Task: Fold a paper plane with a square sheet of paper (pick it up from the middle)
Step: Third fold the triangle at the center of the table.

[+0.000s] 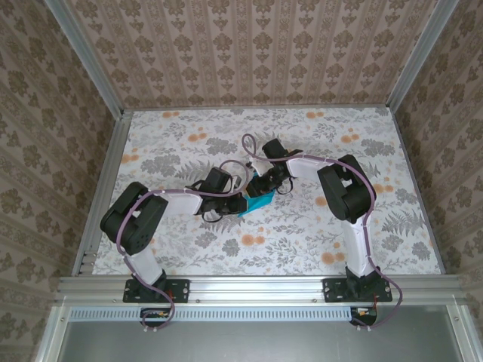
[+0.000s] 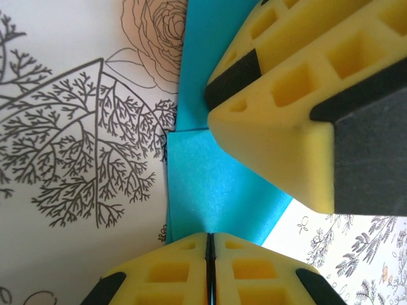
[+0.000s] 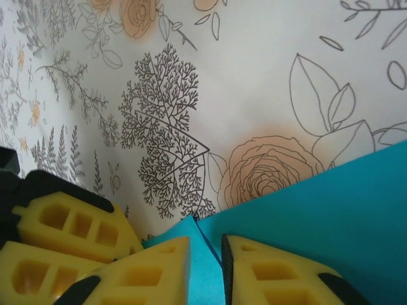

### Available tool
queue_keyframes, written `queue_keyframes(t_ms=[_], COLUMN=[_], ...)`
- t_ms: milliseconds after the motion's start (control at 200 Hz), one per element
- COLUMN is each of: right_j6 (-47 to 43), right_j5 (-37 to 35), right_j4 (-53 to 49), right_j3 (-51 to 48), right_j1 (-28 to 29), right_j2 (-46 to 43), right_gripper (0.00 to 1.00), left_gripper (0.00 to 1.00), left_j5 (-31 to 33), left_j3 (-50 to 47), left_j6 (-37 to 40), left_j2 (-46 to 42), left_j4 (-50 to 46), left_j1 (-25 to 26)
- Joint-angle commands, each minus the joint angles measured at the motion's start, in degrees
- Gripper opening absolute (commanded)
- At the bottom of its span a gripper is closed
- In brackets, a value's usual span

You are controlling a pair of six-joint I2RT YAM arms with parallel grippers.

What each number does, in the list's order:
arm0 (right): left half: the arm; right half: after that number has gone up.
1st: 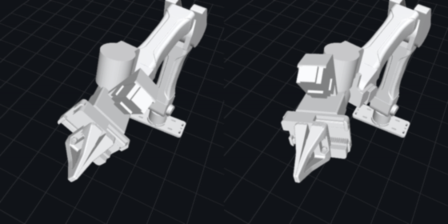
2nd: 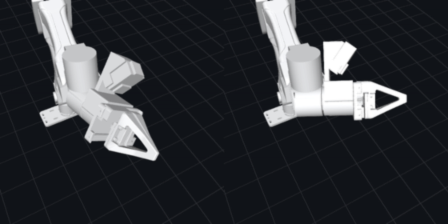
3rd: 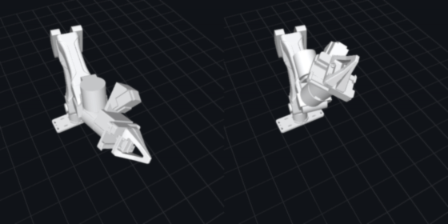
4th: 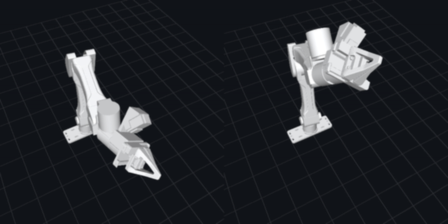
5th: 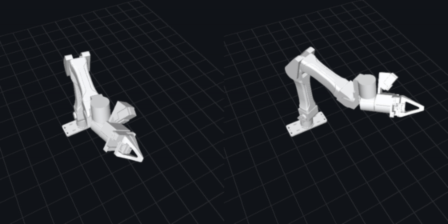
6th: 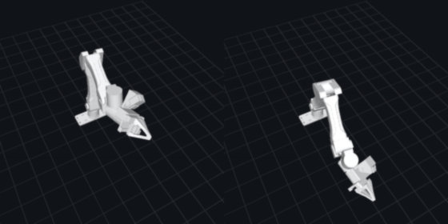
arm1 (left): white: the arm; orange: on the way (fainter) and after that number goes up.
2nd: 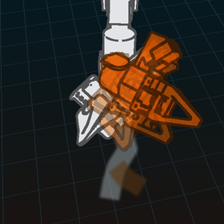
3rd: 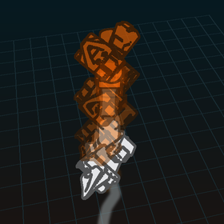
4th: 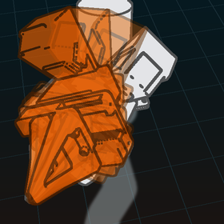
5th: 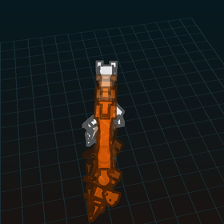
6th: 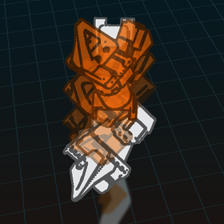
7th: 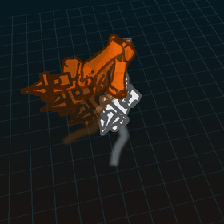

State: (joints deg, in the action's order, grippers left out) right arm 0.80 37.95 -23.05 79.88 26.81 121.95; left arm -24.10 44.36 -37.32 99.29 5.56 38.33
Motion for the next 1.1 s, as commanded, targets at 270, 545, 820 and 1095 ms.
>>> queue_keyframes(t_ms=[270,545,820,1095], right_j6=[17.4,30.8,39.4,42.0], right_j5=[-13.0,-16.8,-17.3,-14.9], right_j4=[5.7,12.4,18.6,21.7], right_j3=[-7.8,-21.4,-27.1,-25.7], right_j1=[-3.3,-1.1,3.9,7.3], right_j2=[-16.1,-27.5,-26.8,-21.0], right_gripper=[0.45,0.39,0.20,0.14], left_gripper=[0.08,0.08,0.08,0.08], left_j5=[2.5,3.3,3.7,3.8], left_j3=[-0.2,-0.1,0.2,0.6], left_j6=[0.2,-0.2,-0.6,-0.5], left_j2=[1.7,1.6,1.8,1.7], left_j4=[-4.1,-4.2,-4.2,-4.8], left_j1=[0.7,0.8,0.9,0.9])
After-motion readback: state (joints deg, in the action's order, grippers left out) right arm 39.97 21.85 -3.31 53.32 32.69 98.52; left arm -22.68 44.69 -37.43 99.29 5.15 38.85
